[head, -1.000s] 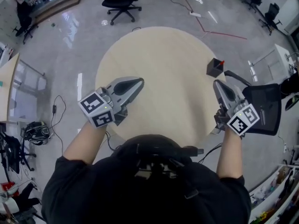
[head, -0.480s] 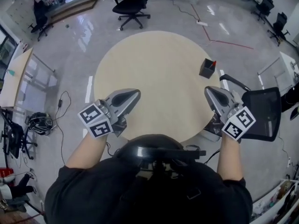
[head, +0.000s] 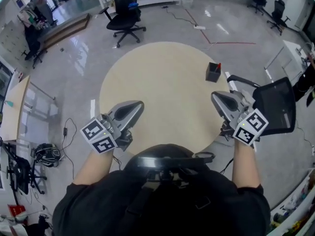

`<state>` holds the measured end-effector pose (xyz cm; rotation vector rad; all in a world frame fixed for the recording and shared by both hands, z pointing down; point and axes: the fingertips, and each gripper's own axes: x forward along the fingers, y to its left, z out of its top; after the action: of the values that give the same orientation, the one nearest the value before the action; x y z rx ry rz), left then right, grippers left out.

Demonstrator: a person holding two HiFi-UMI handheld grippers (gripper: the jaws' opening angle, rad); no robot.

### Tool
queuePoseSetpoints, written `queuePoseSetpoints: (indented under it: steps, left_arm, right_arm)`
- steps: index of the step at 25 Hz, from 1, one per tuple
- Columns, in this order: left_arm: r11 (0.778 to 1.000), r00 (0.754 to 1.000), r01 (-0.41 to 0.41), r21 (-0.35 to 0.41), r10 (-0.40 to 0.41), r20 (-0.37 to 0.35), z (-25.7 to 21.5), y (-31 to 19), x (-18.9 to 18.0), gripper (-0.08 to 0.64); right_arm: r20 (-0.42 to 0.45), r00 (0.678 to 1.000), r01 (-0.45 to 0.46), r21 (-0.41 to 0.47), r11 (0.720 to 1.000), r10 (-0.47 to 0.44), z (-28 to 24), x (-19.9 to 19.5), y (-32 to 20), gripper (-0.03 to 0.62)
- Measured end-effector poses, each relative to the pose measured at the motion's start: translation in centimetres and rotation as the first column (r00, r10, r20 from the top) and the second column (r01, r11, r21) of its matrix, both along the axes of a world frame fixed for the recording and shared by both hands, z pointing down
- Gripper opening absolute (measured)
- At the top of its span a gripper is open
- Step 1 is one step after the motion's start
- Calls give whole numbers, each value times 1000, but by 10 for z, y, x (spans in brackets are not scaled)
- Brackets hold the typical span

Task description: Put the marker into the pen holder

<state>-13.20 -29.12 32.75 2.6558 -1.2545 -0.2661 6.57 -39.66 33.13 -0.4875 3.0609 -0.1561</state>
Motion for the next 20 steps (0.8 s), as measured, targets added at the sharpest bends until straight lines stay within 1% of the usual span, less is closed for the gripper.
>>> queuePoseSetpoints:
  steps: [4,8,11,13,16,20]
  left_arm:
    - [999,999,-43,-4,43,-2,-5,4,-33,-5]
    - [998,998,-62,1,62,15,-4,6,-70,-5]
    - [998,998,-59,15,59,0,-4,3,-91,-5]
    - [998,998,-50,25,51,-22,-4,3,-95,-5]
    - [999,997,-42,25,43,-64,0,2,-88,-5]
    - [999,996,-48,6,49,-75,10,0,-77,-5]
  right_arm:
    - [28,997,-65,-23,998,66,-9,-24,10,2]
    - [69,993,-87,-71,994,92,-6,-55,18,2]
    - [54,994,-93,-65,993,97,-3,-74,21,2]
    - [29,995,-92,-46,995,94,-3,-78,23,2]
    - [6,996,-94,-28,995,94,-6,-68,23,2]
    - [-8,994,-106,-25,994,106,-3,-54,18,2]
